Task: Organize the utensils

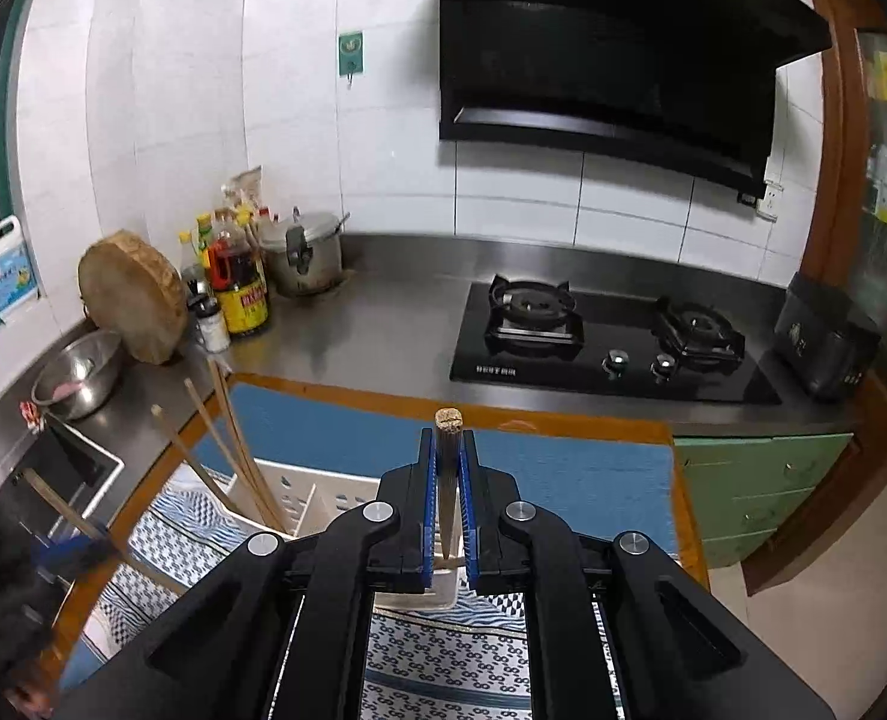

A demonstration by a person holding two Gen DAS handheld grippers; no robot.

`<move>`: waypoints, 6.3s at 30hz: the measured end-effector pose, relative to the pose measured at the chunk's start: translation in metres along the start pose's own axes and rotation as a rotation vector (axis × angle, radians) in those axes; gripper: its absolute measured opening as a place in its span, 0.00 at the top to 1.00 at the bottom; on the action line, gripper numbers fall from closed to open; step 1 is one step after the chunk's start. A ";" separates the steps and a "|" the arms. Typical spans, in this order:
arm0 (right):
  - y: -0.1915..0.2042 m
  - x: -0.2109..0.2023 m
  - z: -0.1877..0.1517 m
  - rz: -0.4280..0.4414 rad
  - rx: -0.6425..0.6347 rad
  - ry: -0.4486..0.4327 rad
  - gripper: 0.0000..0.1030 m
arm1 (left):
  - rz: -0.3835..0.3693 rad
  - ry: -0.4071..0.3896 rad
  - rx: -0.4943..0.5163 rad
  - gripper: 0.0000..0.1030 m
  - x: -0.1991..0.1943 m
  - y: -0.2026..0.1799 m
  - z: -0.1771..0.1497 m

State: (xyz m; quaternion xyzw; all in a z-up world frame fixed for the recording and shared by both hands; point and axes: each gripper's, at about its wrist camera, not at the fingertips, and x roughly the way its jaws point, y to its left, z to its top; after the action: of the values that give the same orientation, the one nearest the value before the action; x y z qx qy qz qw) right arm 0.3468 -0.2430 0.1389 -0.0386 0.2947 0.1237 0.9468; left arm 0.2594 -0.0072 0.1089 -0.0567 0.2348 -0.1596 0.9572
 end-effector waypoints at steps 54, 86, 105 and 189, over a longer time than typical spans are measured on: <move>0.038 -0.077 -0.119 0.072 -0.053 -0.080 0.17 | 0.100 -0.055 -0.044 0.55 0.003 0.005 0.017; 0.054 -0.180 -0.247 -0.043 0.086 -0.120 0.09 | 0.298 -0.036 0.045 0.05 -0.147 -0.048 -0.151; 0.074 -0.217 -0.261 -0.052 0.072 -0.169 0.09 | 0.369 -0.065 0.059 0.05 -0.188 -0.057 -0.166; 0.094 -0.209 -0.269 -0.042 0.042 -0.143 0.07 | 0.308 -0.048 0.054 0.05 -0.186 -0.065 -0.179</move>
State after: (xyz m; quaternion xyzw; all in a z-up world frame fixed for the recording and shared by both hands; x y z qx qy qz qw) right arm 0.0085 -0.2357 0.0363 -0.0157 0.2279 0.1000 0.9684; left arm 0.0011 -0.0126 0.0430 0.0021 0.2132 -0.0158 0.9769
